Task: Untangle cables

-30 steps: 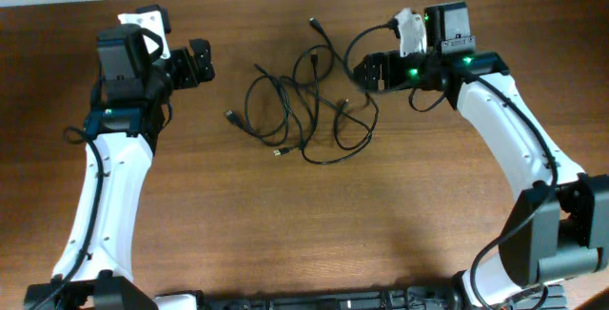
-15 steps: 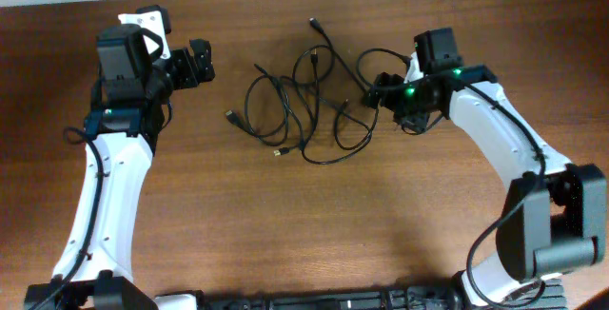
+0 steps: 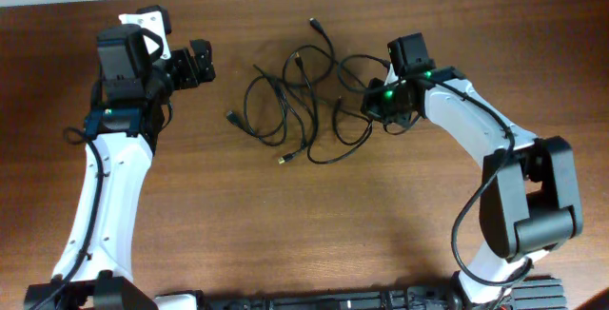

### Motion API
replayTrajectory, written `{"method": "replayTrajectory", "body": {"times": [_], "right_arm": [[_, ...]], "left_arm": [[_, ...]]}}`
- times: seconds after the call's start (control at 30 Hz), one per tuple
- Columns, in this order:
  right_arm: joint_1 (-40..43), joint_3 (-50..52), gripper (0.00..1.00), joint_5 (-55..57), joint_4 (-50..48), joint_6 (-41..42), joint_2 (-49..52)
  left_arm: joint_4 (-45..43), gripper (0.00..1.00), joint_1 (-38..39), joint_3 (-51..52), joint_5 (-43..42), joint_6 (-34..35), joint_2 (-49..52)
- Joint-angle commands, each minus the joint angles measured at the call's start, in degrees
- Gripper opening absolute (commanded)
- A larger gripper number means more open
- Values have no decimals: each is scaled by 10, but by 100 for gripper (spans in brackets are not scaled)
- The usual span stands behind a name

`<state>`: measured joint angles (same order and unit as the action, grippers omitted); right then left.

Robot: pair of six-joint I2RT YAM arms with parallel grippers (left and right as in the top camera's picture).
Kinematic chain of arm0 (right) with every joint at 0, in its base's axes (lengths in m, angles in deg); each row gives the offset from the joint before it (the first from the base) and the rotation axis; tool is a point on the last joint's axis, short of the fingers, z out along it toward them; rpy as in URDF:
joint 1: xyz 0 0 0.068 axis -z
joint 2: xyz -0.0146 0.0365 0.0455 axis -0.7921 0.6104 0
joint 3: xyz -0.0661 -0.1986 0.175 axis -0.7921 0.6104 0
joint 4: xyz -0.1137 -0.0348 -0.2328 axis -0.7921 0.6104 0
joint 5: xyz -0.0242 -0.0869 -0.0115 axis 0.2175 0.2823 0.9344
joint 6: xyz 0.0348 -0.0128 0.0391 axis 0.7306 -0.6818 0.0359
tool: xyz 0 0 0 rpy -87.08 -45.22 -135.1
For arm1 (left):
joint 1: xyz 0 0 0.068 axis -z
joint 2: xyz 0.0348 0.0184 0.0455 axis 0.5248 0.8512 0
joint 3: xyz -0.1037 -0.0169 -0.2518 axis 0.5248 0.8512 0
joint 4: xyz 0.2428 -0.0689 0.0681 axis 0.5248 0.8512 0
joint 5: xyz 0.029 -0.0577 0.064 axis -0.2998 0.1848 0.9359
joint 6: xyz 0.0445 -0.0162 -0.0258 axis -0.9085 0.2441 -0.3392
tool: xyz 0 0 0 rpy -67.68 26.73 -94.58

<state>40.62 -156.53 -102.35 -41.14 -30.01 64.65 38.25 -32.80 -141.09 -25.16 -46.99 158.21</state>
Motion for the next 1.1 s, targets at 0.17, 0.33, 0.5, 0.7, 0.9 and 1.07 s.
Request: {"method": "replayTrajectory", "body": {"times": [0.17, 0.33, 0.5, 0.7, 0.9, 1.07], "right_arm": [[3, -224, 4, 50, 9, -103, -164], [3, -395, 4, 85, -7, -117, -212], [3, -460, 4, 105, -63, -112, -228], [3, -460, 4, 198, -158, -112, -251], [3, -460, 4, 470, -329, -354, -261], [71, -460, 4, 710, -285, -528, -250]], "left_arm": [[-1, 99, -1, -2, -7, 5, -13], [4, 99, -1, -2, -7, 5, -13], [4, 99, -1, -2, -7, 5, -13], [6, 99, -1, -2, -7, 5, -13], [6, 99, -1, -2, -7, 5, -13], [7, 99, -1, -2, -7, 5, -13]]}}
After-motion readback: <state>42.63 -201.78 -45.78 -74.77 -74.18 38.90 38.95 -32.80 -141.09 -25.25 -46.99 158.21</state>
